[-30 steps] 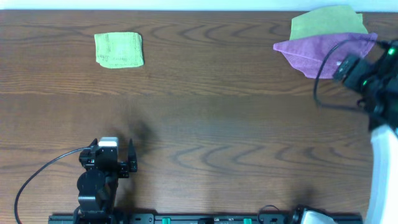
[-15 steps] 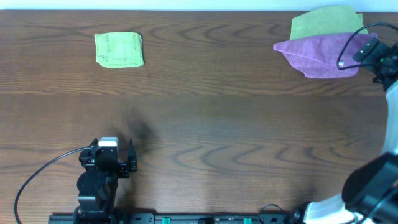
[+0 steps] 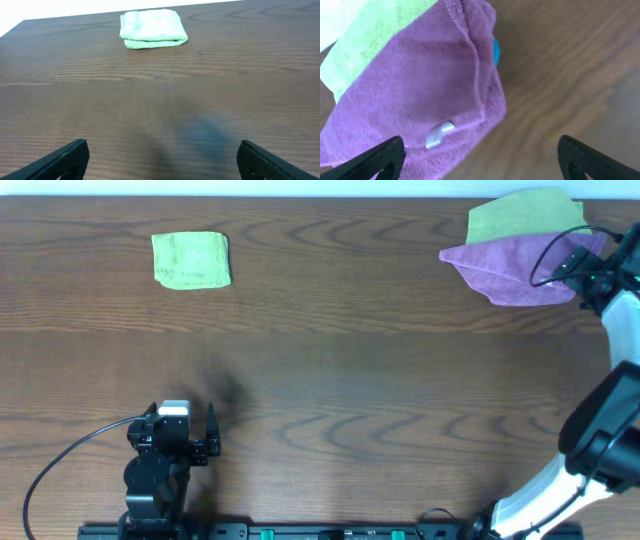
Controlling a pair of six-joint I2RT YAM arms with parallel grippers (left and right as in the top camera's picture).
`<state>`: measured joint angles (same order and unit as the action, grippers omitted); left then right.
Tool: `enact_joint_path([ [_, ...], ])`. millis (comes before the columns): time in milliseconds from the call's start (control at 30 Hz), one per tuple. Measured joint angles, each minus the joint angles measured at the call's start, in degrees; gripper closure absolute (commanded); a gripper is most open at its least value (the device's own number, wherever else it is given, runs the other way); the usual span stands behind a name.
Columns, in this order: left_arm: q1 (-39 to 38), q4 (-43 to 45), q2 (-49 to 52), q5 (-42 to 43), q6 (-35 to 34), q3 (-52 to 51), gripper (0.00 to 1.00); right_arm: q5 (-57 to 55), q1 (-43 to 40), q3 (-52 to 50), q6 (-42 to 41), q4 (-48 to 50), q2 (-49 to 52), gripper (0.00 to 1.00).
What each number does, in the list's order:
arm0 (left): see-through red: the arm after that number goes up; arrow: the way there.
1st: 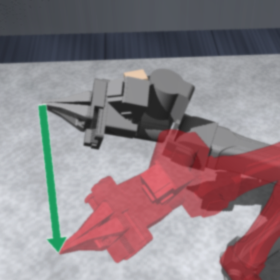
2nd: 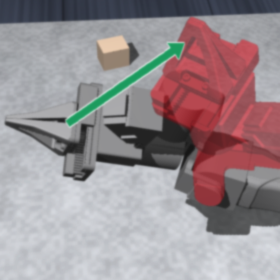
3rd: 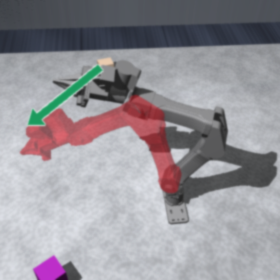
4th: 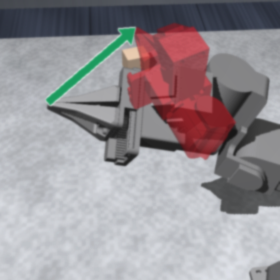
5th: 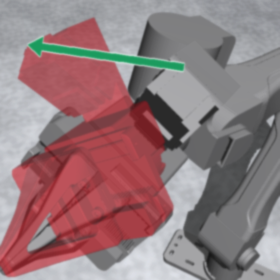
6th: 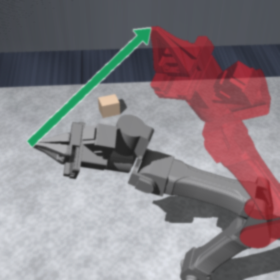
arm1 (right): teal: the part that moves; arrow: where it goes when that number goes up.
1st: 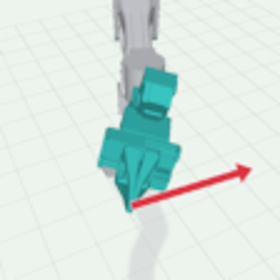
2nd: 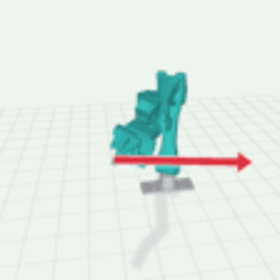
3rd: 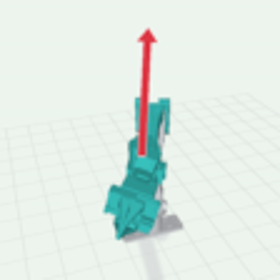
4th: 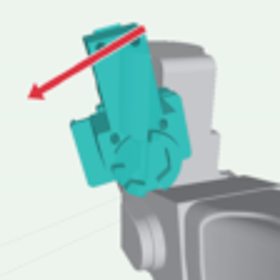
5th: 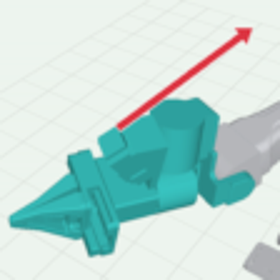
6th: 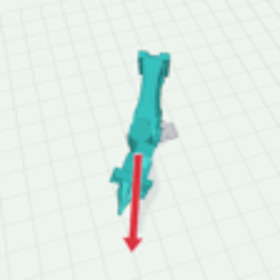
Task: Fold the cloth
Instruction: 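Reach the right gripper to the purple cloth on the pile and grasp its edge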
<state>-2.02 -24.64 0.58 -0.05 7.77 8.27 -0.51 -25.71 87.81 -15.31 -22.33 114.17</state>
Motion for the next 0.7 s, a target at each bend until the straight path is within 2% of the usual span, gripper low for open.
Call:
enact_joint_path([
  [433,0.0,0.0,0.0,0.0,0.0,0.0,0.05,6.0,-1.4,0.2,-1.5,8.1,5.2,0.11],
  [567,0.0,0.0,0.0,0.0,0.0,0.0,0.05,8.0,-2.1,0.2,-3.1,10.3,7.2,0.21],
  [700,0.0,0.0,0.0,0.0,0.0,0.0,0.05,9.6,-2.3,0.2,-4.2,11.8,8.7,0.23],
])
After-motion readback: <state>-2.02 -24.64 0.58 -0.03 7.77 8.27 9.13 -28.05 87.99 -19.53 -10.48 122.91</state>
